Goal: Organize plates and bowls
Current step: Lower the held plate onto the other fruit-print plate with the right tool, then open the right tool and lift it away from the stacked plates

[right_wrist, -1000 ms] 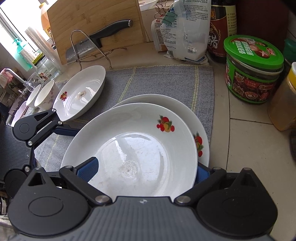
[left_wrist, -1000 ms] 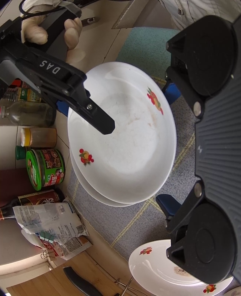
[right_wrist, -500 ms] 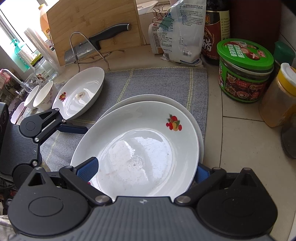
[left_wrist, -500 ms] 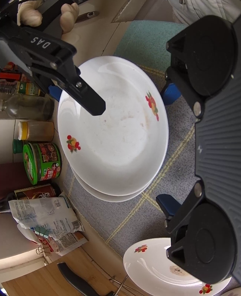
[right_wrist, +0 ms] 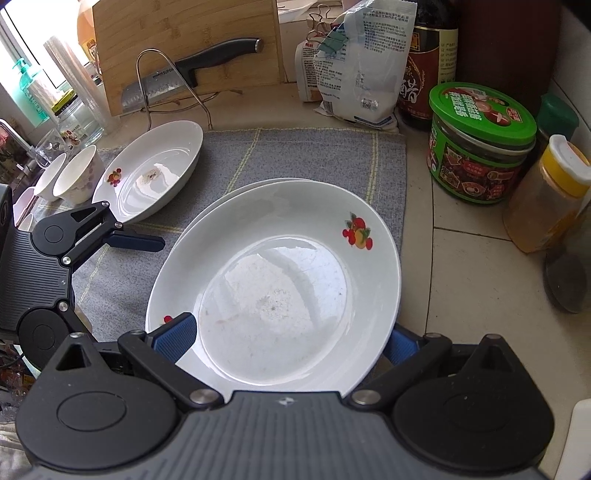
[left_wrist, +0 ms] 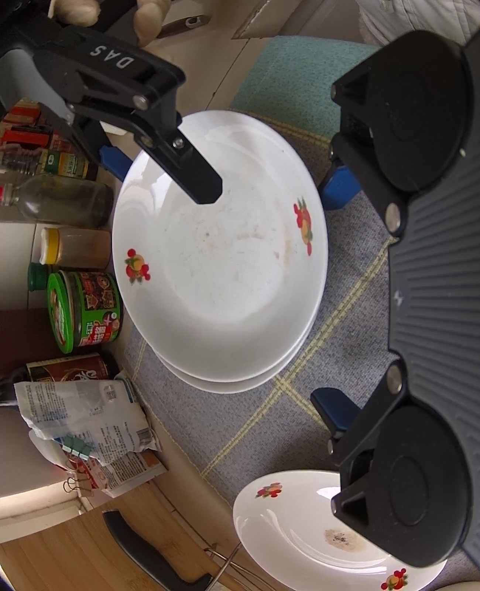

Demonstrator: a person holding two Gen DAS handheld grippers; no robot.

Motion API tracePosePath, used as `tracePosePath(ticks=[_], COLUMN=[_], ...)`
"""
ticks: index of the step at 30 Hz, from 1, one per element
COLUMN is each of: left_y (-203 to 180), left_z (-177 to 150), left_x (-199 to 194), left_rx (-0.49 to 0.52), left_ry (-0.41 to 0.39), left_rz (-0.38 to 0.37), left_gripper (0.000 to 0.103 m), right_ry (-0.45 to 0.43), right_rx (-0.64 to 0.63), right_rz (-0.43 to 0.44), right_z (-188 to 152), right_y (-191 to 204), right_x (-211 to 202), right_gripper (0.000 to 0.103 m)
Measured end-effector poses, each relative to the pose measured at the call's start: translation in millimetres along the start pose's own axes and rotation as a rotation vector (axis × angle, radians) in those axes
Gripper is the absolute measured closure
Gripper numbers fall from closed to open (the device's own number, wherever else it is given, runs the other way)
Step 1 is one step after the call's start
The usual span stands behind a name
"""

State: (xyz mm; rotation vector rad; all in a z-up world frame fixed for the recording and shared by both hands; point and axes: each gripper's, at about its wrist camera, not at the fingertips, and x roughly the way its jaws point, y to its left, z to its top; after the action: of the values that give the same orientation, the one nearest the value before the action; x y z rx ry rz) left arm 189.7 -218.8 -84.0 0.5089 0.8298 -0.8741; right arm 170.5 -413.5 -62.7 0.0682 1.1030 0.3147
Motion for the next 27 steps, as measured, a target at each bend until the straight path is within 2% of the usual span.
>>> tracePosePath(ticks=[6, 9, 12, 16, 23, 27], left_y=[-1.3, -0.7, -1.0, 0.7, 1.7, 0.9], left_z=[-1.1, -1.5, -2.8, -7.6, -15.4, -17.8], left_x=[-0.4, -0.8, -2.7, -9.0, -30.3, -47.7], left_rx=[-0.005, -0.018, -0.031, -0.062, -0.123, -0.164], left_ry=[-0.010, -0.014, -0.015, -0.014, -0.045, -0.083], left_rz=[0.005, 0.000, 0.006, 0.021, 0.057, 0.094], left_gripper=[0.001, 0.001, 0.001, 0.001, 0.001, 0.001], right_ry=[0.033, 0.030, 0.016, -0.007, -0.056, -0.111], right_rx=[-0.008, -0.025, -0.057, -0.100, -0.148, -0.196], right_rz=[-0.079, -0.086, -0.094, -0.148, -0.169, -0.161], right_z=[-1.3, -2.4, -1.2, -1.3, 1.6, 4.7], right_y=[5.2, 8.3, 16.0, 26.0, 39.5, 52.8], right_x=[2.1, 0.4, -2.5, -3.8, -5.0, -9.2], right_gripper=[0.000, 0.000, 0.000, 0.000, 0.000, 0.000])
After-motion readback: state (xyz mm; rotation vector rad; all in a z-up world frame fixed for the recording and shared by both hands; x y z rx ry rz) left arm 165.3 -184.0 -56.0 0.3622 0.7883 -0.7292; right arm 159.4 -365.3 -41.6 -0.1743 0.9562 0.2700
